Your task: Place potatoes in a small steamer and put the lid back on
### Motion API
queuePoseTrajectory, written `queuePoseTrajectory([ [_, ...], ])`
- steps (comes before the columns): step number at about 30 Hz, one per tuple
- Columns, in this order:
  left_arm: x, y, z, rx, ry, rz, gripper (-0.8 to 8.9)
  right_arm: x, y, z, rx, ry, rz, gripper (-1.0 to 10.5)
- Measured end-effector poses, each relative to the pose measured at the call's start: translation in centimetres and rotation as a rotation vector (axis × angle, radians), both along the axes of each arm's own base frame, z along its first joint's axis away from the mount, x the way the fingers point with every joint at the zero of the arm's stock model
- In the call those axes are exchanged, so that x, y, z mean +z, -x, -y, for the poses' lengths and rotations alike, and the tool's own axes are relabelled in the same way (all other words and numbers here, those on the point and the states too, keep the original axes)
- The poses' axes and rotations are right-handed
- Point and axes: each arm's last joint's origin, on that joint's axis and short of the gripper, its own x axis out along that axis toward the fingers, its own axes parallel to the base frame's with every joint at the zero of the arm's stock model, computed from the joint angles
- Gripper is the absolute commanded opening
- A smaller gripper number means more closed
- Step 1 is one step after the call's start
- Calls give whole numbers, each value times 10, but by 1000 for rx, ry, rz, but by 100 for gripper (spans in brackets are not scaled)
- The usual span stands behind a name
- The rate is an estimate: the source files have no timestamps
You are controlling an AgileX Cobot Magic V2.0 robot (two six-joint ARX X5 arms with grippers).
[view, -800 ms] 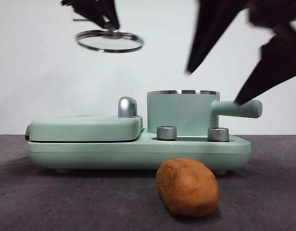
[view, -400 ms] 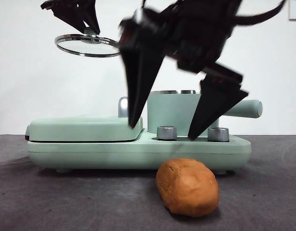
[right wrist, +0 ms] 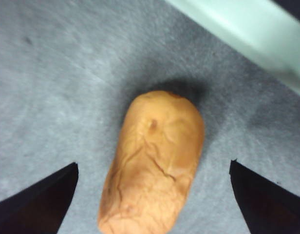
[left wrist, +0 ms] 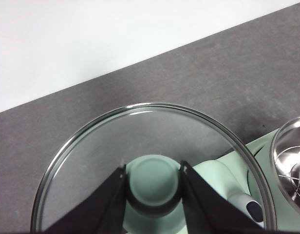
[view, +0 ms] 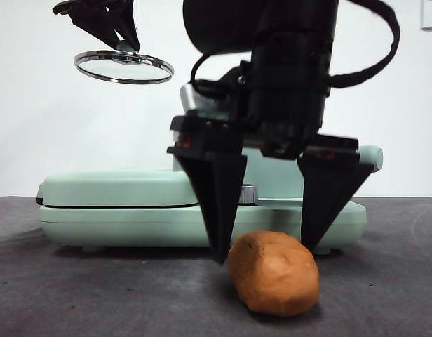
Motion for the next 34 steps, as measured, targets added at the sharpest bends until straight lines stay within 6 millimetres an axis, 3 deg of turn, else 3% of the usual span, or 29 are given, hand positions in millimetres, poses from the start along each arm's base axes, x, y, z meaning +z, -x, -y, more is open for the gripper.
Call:
queuePoseTrajectory([
  [11,0,0,0,3,3,-6,50,-15,-1,-4,7,15,-69,192],
  [19,-1,0,0,4,2,-9,50,-8,-8,1,-14,30,-84,181],
  [22,-1,0,-2,8,3,-8,50,11,-20,4,-45,19,-74,177],
  [34,-1,-2,-10,29,2,-9,50,137,-78,28,-106,-171,164,108],
])
